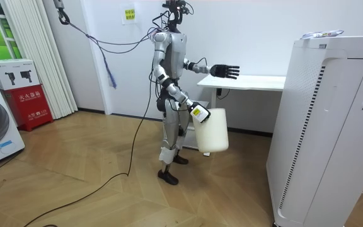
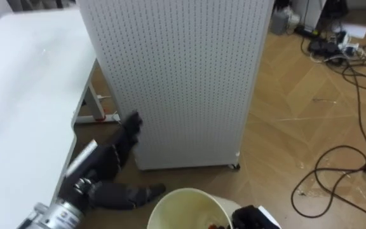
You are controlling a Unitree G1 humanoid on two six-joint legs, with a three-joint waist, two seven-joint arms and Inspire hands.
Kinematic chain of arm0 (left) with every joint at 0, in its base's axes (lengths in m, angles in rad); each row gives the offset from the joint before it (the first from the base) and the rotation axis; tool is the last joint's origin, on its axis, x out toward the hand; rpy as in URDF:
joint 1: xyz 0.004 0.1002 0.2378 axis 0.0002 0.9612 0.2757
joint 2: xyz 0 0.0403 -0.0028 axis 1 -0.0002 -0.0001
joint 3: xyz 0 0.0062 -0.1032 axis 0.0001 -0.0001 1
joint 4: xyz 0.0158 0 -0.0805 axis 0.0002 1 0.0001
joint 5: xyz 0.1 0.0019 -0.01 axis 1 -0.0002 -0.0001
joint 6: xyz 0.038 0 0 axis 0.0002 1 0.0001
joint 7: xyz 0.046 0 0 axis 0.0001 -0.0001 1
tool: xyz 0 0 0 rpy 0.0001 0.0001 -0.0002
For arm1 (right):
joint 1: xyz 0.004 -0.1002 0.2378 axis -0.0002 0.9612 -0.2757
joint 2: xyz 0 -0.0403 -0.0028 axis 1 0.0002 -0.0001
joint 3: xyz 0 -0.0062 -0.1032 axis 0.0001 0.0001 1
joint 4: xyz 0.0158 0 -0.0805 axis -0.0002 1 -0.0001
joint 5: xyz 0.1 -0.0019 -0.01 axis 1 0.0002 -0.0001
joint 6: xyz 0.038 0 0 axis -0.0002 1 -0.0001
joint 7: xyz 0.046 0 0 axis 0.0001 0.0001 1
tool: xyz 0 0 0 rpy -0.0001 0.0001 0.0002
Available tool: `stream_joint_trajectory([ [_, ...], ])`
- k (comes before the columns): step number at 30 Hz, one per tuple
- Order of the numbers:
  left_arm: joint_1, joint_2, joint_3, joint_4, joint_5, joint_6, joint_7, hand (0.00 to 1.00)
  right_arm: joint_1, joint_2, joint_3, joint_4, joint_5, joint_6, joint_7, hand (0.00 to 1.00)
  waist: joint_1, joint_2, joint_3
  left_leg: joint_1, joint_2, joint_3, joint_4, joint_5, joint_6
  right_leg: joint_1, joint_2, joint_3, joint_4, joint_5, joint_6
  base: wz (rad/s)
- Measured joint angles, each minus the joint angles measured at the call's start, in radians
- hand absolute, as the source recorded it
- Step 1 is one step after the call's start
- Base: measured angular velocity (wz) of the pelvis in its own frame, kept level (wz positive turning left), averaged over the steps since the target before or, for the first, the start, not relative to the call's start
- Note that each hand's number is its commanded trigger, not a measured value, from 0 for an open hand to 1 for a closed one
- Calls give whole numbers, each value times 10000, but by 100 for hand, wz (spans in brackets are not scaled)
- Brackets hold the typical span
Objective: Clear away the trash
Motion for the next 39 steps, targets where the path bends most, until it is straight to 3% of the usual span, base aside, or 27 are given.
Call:
stream_joint_trajectory([
  [3, 22, -92, 295, -303, 396, -1, 530, 0, 284, 46, 17, -500, 10, -2, -230, 100, 180, -28, -14, 86, 13, 250, 42, -11, 14, -267, -58, -71, 492, -16, 5, -21],
  [5, 34, -163, 565, -515, 467, -1, 851, 0, 289, 65, 18, -521, 7, -2, -281, 100, 259, -53, -31, 189, -27, 280, 66, -70, 31, -300, -158, -374, 728, -92, -29, -26],
  [9, 32, -206, 1344, -1004, 1147, -111, 1442, 0, 333, 112, 15, -518, -8, -1, -184, 100, 272, -158, -81, 497, 17, 544, 1, -84, 19, -66, -149, -493, 461, -67, -165, -21],
  [10, 32, -226, 1418, -1093, 1343, -114, 1646, 0, 436, 121, 15, -520, -57, -1, -114, 100, 295, -222, -169, 531, 31, 544, -16, -73, 3, -56, -131, -502, 414, -55, -184, -7],
  [11, 32, -227, 1456, -1153, 1479, -121, 1742, 0, 460, 132, 15, -519, -74, -1, -69, 100, 298, -251, -181, 554, 37, 545, -18, -67, -3, -36, -125, -503, 413, -51, -191, -4],
  [15, 33, -228, 1574, -1309, 1945, -170, 2286, 0, 501, 135, -1, -520, -77, -1, 48, 100, 298, -324, -180, 698, 76, 558, 5, -57, -20, 99, -91, -540, 356, -31, -216, 0],
  [21, 246, -289, 1772, -1929, 2762, -189, 3041, 0, 525, 149, -229, -559, -56, -2, 41, 100, 413, -235, -138, 955, 157, 554, -199, -88, -103, 277, 60, -494, 161, 8, -248, -7],
  [24, 372, -272, 1982, -2284, 3046, -426, 3543, 0, 554, 147, -234, -794, -28, -2, -67, 100, 423, -194, -131, 1027, 199, 534, -298, -124, -163, 261, 171, -385, 83, 14, -272, -22],
  [30, 371, -266, 2018, -2479, 3727, -434, 4299, 0, 719, 144, -237, -1493, -34, -1, -189, 100, 384, 8, -75, 1193, 235, 470, -330, -230, -287, 333, 346, -275, 52, 46, -324, -22],
  [34, 363, -265, 2016, -2581, 4269, -434, 4576, 0, 765, 147, -249, -1515, -36, -1, -203, 100, 236, 200, -84, 1343, 224, 379, -456, -233, -291, 385, 351, -302, 37, 41, -332, -10],
  [39, 363, -266, 2035, -2663, 4807, -462, 4900, 0, 930, 159, -255, -1683, -36, -2, -193, 100, 154, 194, -82, 1477, 212, 389, -652, -232, -291, 275, 385, -213, 64, 20, -359, -8],
])
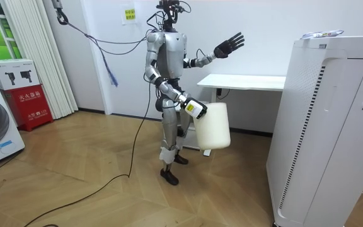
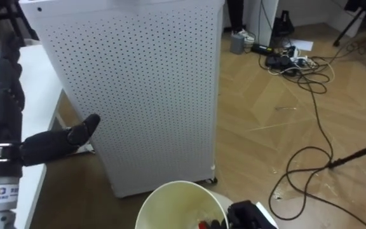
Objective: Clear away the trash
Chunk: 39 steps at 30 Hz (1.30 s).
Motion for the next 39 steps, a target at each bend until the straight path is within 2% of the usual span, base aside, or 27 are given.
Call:
stream_joint_trajectory([
  [6, -1, -4, 13, 0, 495, -19, 19, 0, 75, 61, -1, -52, -47, 0, 29, 100, -43, -30, 7, 251, 10, 58, -138, -4, -6, -23, 95, 322, 84, -22, -36, -20],
  [9, -3, 2, 14, -2, 841, -69, 23, 0, 83, 64, 1, -92, -47, 0, 34, 100, -31, -113, 51, 209, 25, 124, 42, -46, -68, -72, 112, 399, 250, -63, -83, -18],
  [11, -28, 15, 27, -5, 838, -102, 37, 0, 108, 65, 8, -263, -63, 0, 37, 100, -22, -187, 72, 26, 118, 124, 461, -256, -123, -245, 114, 346, 553, -215, -164, -19],
  [13, -57, 14, 25, 0, 850, -102, 48, 0, 176, 82, 8, -509, -273, 0, 70, 100, -37, -268, 81, -352, 254, 170, 1459, -626, -264, -495, 152, 312, 977, -543, -272, -8],
  [15, -64, 16, 26, 1, 768, -102, 48, 0, 223, 86, 6, -506, -304, 0, 138, 100, -51, -279, 77, -541, 379, 185, 2235, -672, -321, -372, 181, 298, 1074, -685, -380, -7],
  [17, -68, 64, 1, 4, 547, -119, 107, 0, 285, 62, 8, -502, -296, 0, 146, 100, -89, -193, 96, -823, 546, 151, 3203, -650, -348, -134, 207, 320, 1088, -846, -556, 4],
  [18, -83, 105, 0, 26, 520, -129, 179, 0, 284, 59, 7, -496, -305, 0, 136, 100, -163, -183, 130, -1502, 693, 115, 4549, -385, -490, 7, 233, 507, 1142, -929, -613, 13],
  [19, -61, 78, -19, 83, 522, -151, 211, 0, 332, 40, 5, -479, -321, -2, 132, 100, -139, -292, 185, -2245, 584, -217, 5395, -319, -472, 74, 200, 724, 1201, -1026, -672, 14],
  [20, -72, 67, -32, 91, 538, -156, 210, 0, 360, 45, 2, -480, -337, -2, 125, 100, -141, -294, 174, -2553, 431, -389, 5323, -387, -363, 76, 197, 863, 1227, -1074, -696, 17],
  [21, -131, 65, -33, 90, 562, -260, 210, 0, 370, -48, -22, -431, -354, -2, 83, 100, -139, -284, 167, -3278, 219, -482, 4887, -327, -421, 59, 186, 1031, 1236, -1165, -642, 6],
  [23, -112, 23, -5, 113, 545, -464, 240, 0, 405, -202, -72, -158, -357, -2, -19, 100, 28, -249, 144, -3841, -53, -470, 3049, 205, -601, 143, 185, 1393, 1238, -1292, -548, -18],
  [24, -104, 12, 19, 115, 540, -578, 274, 0, 566, -198, -66, -50, -358, -1, -72, 100, 190, -223, 128, -3964, -111, -483, 1692, 739, -597, 265, 188, 1475, 1317, -1431, -583, -37],
  [25, -71, -3, 13, 120, 540, -696, 377, 0, 761, -203, 2, -44, -359, 1, -83, 100, 284, -192, 110, -3985, -86, -612, 668, 1089, -575, 350, 190, 1462, 1588, -1708, -639, -41],
  [26, -40, -10, 14, 123, 568, -753, 444, 0, 811, -224, 24, -44, -362, 6, -55, 100, 330, -171, 97, -3981, -47, -773, 340, 1213, -574, 375, 189, 1467, 1789, -1905, -631, -50],
  [27, -36, -6, 12, 159, 585, -834, 470, 0, 875, -244, 29, -41, -360, 13, 41, 100, 433, -132, 73, -3967, 82, -1016, 149, 1349, -546, 431, 164, 1463, 2230, -2347, -524, -49],
  [28, -35, -13, 10, 234, 667, -903, 469, 0, 898, -229, 28, -15, -372, 27, 21, 100, 436, -203, 77, -4000, 40, -981, 557, 2061, -492, 535, 4, 1479, 2633, -2820, -318, -42],
  [29, -35, -22, 2, 244, 719, -905, 462, 0, 906, -238, 9, -16, -372, 27, 0, 100, 415, -223, 57, -4038, -36, -973, 832, 2248, -422, 600, -122, 1464, 2753, -3022, -197, -26],
  [30, -38, -12, -14, 243, 753, -934, 457, 0, 904, -261, -7, -18, -339, 27, -82, 100, 378, -259, 27, -4140, -175, -930, 1409, 2363, -270, 783, -392, 1307, 2810, -3261, 47, -22],
  [31, -37, 33, -16, 244, 842, -946, 468, 0, 903, -268, -8, -22, -332, 26, -97, 100, 387, -383, 72, -4168, -395, -897, 1960, 2276, -74, 1035, -700, 1228, 2797, -3432, 317, -19],
  [32, -35, 49, -19, 244, 861, -946, 470, 0, 908, -268, -7, -22, -327, 26, -97, 100, 388, -454, 70, -4202, -521, -888, 2234, 2177, 77, 1135, -851, 1202, 2794, -3520, 423, -16],
  [33, -51, 59, -49, 243, 869, -947, 475, 0, 907, -255, -6, -22, -309, 26, -95, 100, 388, -584, 13, -4305, -812, -865, 2782, 1871, 430, 1325, -1198, 970, 2824, -3708, 672, -4],
  [34, -143, 63, -109, 244, 873, -945, 474, 0, 906, -268, -3, -56, -295, 26, -116, 100, 401, -653, 12, -4352, -1080, -804, 3321, 1295, 607, 1516, -1570, 684, 3059, -3807, 847, 0],
  [35, -196, 65, -131, 244, 882, -945, 474, 0, 898, -280, -3, -64, -295, 26, -115, 100, 412, -654, 12, -4346, -1180, -768, 3528, 1042, 715, 1479, -1715, 582, 3408, -3803, 856, 15],
  [36, -330, 84, -139, 243, 944, -946, 475, 0, 898, -274, -3, -65, -303, 26, -111, 100, 372, -660, 15, -4250, -1431, -722, 3804, 750, 828, 1249, -2059, 510, 4470, -3597, 902, 31],
  [37, -474, 122, -145, 244, 956, -959, 483, 0, 894, -248, -4, -57, -305, 26, -107, 100, 260, -659, 17, -4085, -1603, -692, 3981, 484, 1052, 956, -2319, 590, 5543, -3089, 923, 33],
  [38, -498, 122, -145, 242, 955, -974, 508, 0, 892, -244, -3, -57, -320, 26, -93, 100, 244, -609, 8, -3981, -1647, -702, 4036, 343, 1113, 784, -2349, 704, 6010, -2726, 908, 18],
  [39, -505, 147, -131, 241, 987, -1004, 587, 0, 892, -210, -3, -60, -333, 25, -75, 100, 258, -527, 14, -3719, -1676, -712, 4012, 134, 1195, 492, -2438, 785, 6746, -1879, 885, 0],
])
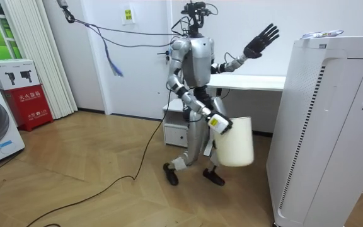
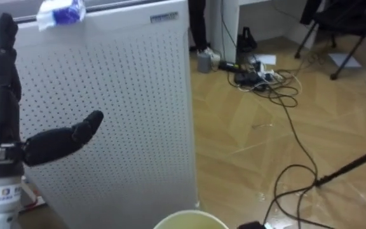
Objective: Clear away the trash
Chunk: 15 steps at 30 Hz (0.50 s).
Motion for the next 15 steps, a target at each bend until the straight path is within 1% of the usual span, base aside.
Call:
stream_joint_trajectory([
  [1, -46, 24, 98, -2, 205, -36, 116, 0, -10, 64, 0, -28, -44, -16, -4, 100, -6, 167, -16, 258, 0, -94, -85, -190, 63, -204, 2, 7, 429, 520, -72, -8],
  [2, -99, 33, 140, 1, 274, -39, 218, 0, -22, 86, 1, -66, -43, -20, -7, 100, 36, 214, 14, 391, 10, -129, -148, -279, 93, -380, 37, 16, 517, 467, -68, -16],
  [3, -202, 72, 148, -1, 286, -44, 409, 0, -20, 79, 6, -208, -9, -19, -3, 100, 105, 329, 59, 556, 128, -139, -262, -382, 65, -919, 151, -5, 661, 152, -103, -17],
  [4, -286, 128, 145, -1, 285, -60, 489, 0, 15, 87, 11, -359, -3, -19, 32, 100, 85, 335, 77, 763, 164, -160, -521, -390, 61, -1485, 327, -95, 477, -122, -123, -8],
  [5, -330, 132, 145, -1, 274, -64, 491, 0, 23, 83, 12, -408, -11, -19, 63, 100, 103, 353, 74, 857, 195, -203, -625, -387, 56, -1724, 449, -146, 193, -223, -127, 11],
  [6, -361, 141, 136, -3, 273, -86, 492, 0, 23, 84, 11, -458, -46, -19, 96, 100, 34, 376, 76, 1057, 296, -285, -832, -397, 27, -2039, 743, -211, -757, -293, -157, 18],
  [7, -360, 167, 136, -7, 348, -98, 500, 0, 15, 91, 11, -464, -57, -21, 88, 100, 11, 379, 80, 1270, 375, -434, -1009, -434, -49, -2145, 985, -230, -2023, -237, -192, 21],
  [8, -360, 183, 136, -7, 403, -98, 508, 0, 21, 93, 11, -458, -59, -21, 76, 100, -30, 374, 80, 1383, 400, -547, -1085, -457, -90, -2136, 1091, -239, -2721, -125, -266, 24],
  [9, -358, 227, 137, -8, 561, -99, 539, 0, 20, 85, 10, -438, -99, -21, 78, 100, -49, 364, 83, 1585, 478, -697, -1190, -549, -208, -2091, 1259, -261, -4014, 579, -329, 35],
  [10, -332, 241, 135, -13, 613, -104, 544, 0, 34, 76, 7, -383, -136, -17, 99, 100, -56, 388, 62, 1742, 566, -934, -1277, -648, -342, -1889, 1388, -416, -4489, 1425, -471, 30],
  [11, -320, 240, 136, -20, 658, -105, 545, 0, 37, 62, 1, -348, -134, -15, 114, 100, -21, 421, 11, 1827, 650, -1017, -1382, -676, -408, -1732, 1461, -606, -4710, 1449, -530, 24],
  [12, -339, 254, 165, -52, 769, -107, 573, 0, 21, 50, -13, -345, -134, -14, 103, 100, 15, 460, -25, 1929, 824, -1128, -1594, -684, -524, -1502, 1655, -826, -5069, 1523, -647, 11],
  [13, -352, 264, 171, -57, 784, -107, 600, 0, 8, 45, -19, -345, -135, -13, 102, 100, 30, 460, -25, 1980, 873, -1170, -1683, -679, -574, -1413, 1730, -849, -5208, 1543, -680, 10],
  [15, -335, 265, 274, -57, 1001, -86, 685, 0, -57, -1, -55, -368, -135, -12, 177, 100, 194, 451, -23, 2153, 1053, -1171, -1974, -620, -700, -1260, 1935, -863, -5557, 1558, -735, -3],
])
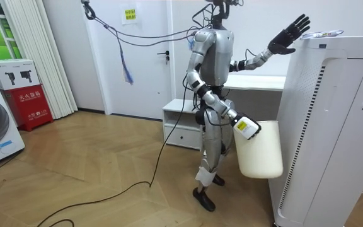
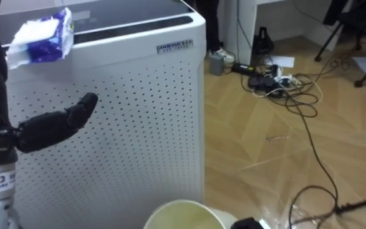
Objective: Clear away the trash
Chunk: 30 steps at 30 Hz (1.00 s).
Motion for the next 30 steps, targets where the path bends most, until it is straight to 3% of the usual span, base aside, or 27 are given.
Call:
stream_joint_trajectory([
  [4, 68, 3, 356, -328, 366, 157, -23, 0, 12, 27, -22, -233, 2, 2, 200, 100, 81, 17, -11, 489, 120, 25, -726, 74, -109, 315, 155, 8, -433, -7, -40, -8],
  [13, 412, 30, 1264, -593, 956, 219, -154, 0, 181, 21, -46, -351, -245, 22, 848, 100, 249, -41, -16, 1409, 146, -86, -1558, 132, -49, 1317, 276, -250, -1315, 1, 31, 3],
  [23, 636, 366, 1314, -779, 1513, 279, -152, 0, 326, -60, -64, -349, -370, 22, 1388, 100, 348, 53, -21, 1640, 181, -494, -1735, 141, -61, 1978, 340, -618, -1968, 111, 79, 12],
  [30, 919, 389, 1395, -845, 1567, 278, -154, 0, 327, -151, -105, -351, -578, 22, 1493, 100, 400, 61, -38, 1651, 159, -701, -1930, 283, -102, 1991, 311, -823, -2076, 112, 80, 9],
])
